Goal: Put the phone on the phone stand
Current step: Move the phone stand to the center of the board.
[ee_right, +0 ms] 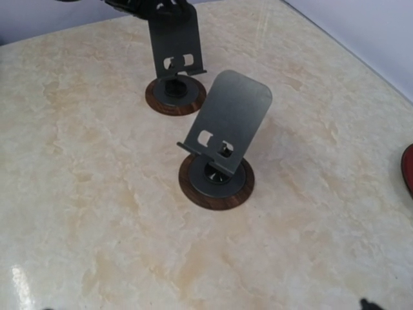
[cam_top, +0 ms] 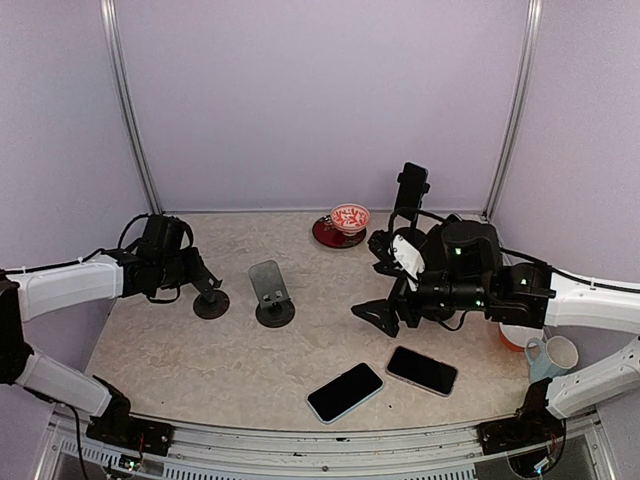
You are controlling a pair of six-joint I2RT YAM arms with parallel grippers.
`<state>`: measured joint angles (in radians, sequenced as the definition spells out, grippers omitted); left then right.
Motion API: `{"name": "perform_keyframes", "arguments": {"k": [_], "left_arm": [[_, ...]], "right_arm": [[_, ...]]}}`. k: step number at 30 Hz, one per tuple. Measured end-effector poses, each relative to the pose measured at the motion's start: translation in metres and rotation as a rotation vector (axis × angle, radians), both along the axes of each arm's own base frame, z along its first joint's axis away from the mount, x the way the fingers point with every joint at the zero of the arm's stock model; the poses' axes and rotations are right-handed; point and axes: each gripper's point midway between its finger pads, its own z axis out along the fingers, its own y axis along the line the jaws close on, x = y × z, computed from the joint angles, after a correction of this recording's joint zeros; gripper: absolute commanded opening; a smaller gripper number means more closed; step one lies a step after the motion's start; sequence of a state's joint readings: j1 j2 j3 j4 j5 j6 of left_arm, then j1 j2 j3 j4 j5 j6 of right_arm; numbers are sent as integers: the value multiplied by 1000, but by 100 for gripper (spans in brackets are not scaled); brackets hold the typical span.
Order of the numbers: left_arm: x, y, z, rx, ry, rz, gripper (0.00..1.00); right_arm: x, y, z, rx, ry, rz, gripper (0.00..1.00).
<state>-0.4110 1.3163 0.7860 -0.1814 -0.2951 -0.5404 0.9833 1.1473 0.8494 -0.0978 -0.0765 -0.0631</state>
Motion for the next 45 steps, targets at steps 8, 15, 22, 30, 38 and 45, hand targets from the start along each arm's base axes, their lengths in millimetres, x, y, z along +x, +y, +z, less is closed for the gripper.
{"name": "perform_keyframes", "arguments": {"k": [8,15,22,30,38,45], "left_arm": [[5,1,-8,-3,37,-28,0],[21,-12,3,24,23,-133,0],[41,-11,13,165,-6,-204,0],[74,-2,38,214,-98,-407,4],[104,-1,41,205,-174,-614,0],[130,-19,43,213,-194,-725,5]], "right_arm": [[-1,0,-4,4,6,12,100],[-3,0,-6,15,2,20,100],[-6,1,-10,19,9,36,100],[-9,2,-15,23,16,51,100],[-9,3,-23,21,24,57,100],[-8,5,-28,21,26,59,100]]}}
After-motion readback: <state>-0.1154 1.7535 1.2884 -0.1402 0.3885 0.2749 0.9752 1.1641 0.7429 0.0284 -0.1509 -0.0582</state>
